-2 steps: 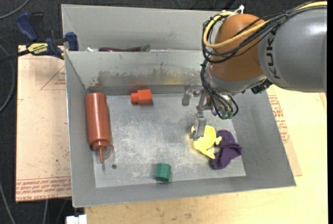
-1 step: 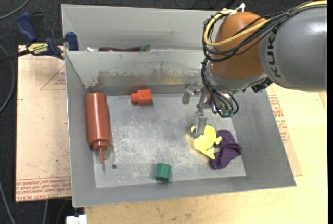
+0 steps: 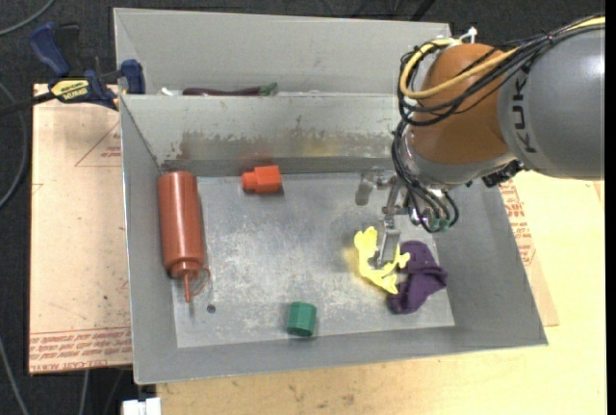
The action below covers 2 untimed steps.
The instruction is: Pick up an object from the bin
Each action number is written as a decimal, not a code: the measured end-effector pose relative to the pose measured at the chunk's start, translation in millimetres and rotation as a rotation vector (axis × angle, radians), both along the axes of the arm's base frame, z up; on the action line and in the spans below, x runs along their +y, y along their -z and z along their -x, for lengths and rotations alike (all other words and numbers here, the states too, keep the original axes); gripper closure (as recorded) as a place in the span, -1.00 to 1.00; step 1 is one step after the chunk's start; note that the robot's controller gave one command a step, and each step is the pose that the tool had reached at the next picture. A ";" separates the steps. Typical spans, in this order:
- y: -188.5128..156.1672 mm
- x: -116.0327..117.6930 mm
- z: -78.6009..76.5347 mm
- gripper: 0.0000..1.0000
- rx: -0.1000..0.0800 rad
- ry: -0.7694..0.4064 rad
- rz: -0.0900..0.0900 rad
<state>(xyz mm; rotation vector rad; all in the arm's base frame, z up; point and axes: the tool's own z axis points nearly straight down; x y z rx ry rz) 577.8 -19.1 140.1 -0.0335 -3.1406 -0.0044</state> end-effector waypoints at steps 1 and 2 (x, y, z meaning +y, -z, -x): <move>21.3 -14.2 36.6 -1.00 -0.001 -0.009 0.003; 67.1 -62.9 12.0 1.00 -0.011 -0.127 0.001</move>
Offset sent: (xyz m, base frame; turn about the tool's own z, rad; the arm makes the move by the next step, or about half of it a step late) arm -0.0151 -0.0624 -0.0701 -0.1300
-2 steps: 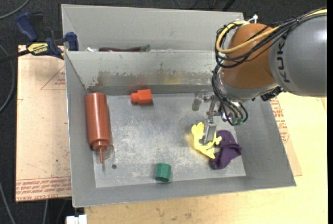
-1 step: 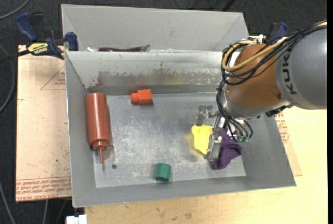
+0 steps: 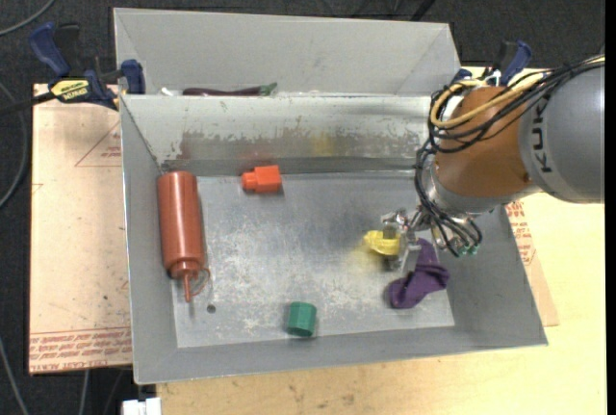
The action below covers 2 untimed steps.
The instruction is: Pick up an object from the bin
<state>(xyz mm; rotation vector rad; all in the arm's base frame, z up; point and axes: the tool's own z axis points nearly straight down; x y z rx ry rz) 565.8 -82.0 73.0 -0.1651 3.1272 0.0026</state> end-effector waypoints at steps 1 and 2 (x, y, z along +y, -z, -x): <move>0.0 0.0 0.0 1.00 0.000 0.000 0.000; -167.1 -1.3 -8.2 1.00 -0.004 0.015 0.000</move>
Offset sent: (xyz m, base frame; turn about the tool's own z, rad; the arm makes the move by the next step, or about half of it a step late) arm 0.0071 -0.0020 0.1673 0.0147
